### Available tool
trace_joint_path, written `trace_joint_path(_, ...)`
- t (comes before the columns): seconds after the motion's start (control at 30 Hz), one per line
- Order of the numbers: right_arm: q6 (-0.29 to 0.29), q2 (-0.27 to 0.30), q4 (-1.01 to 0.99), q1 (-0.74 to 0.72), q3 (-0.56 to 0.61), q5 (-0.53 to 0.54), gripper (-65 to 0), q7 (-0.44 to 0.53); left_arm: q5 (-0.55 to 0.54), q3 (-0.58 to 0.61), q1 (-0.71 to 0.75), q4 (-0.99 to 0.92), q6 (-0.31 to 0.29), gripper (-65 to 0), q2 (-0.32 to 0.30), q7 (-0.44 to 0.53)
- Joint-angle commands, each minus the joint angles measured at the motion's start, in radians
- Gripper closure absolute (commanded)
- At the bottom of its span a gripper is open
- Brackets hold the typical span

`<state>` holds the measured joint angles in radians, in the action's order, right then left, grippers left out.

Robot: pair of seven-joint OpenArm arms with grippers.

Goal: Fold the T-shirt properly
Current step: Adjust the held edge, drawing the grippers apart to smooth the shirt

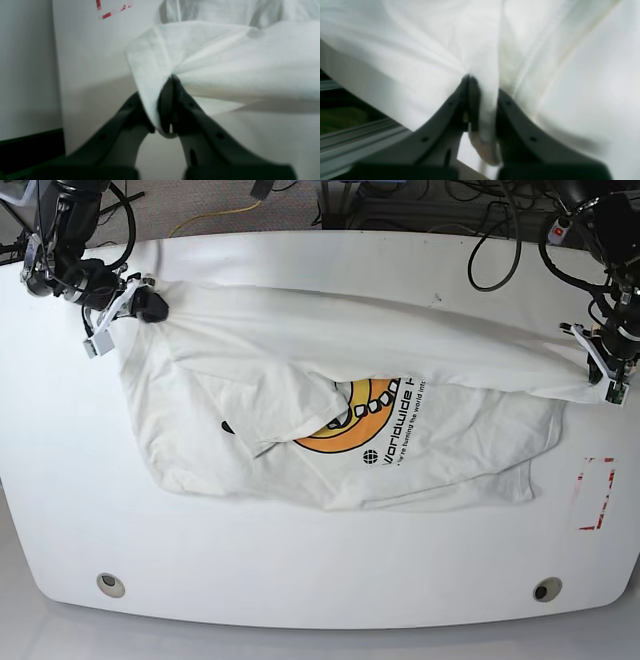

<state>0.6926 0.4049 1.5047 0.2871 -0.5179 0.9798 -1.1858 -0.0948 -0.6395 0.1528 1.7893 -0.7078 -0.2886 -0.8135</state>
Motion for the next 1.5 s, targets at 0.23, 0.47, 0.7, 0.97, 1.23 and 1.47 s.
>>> trace_joint_path(0.23, 0.006, 0.019, 0.020, 0.001, -0.009, -0.038, 0.0, 0.013, 0.010, 0.043, -0.155, -0.217, 0.010, -1.0, -0.056, 0.021)
trace_joint_path(0.47, 0.006, 0.019, 0.020, -0.002, -0.009, -0.038, 0.0, 0.013, 0.008, 0.100, -0.252, -0.395, 0.010, -10.6, -0.107, 0.023)
trace_joint_path(0.7, 0.006, 0.019, 0.020, -0.004, -0.009, -0.037, 0.0, 0.013, 0.004, 0.106, -0.335, -0.512, 0.010, -39.3, -0.126, 0.023)
trace_joint_path(0.97, 0.006, 0.018, 0.079, -0.002, -0.009, -0.038, 0.0, 0.013, -0.210, 0.103, -0.358, -0.466, 0.010, -39.7, -0.222, -0.033)
trace_joint_path(1.23, 0.006, 0.018, 0.127, -0.004, -0.009, -0.038, -3.3, 0.013, -0.509, 0.066, -0.236, -0.431, 0.010, -40.0, -0.300, -0.149)
trace_joint_path(1.47, 0.006, 0.018, 0.127, -0.002, -0.009, -0.038, -5.7, 0.013, -0.626, 0.039, -0.195, -0.431, 0.010, -40.1, -0.298, -0.148)
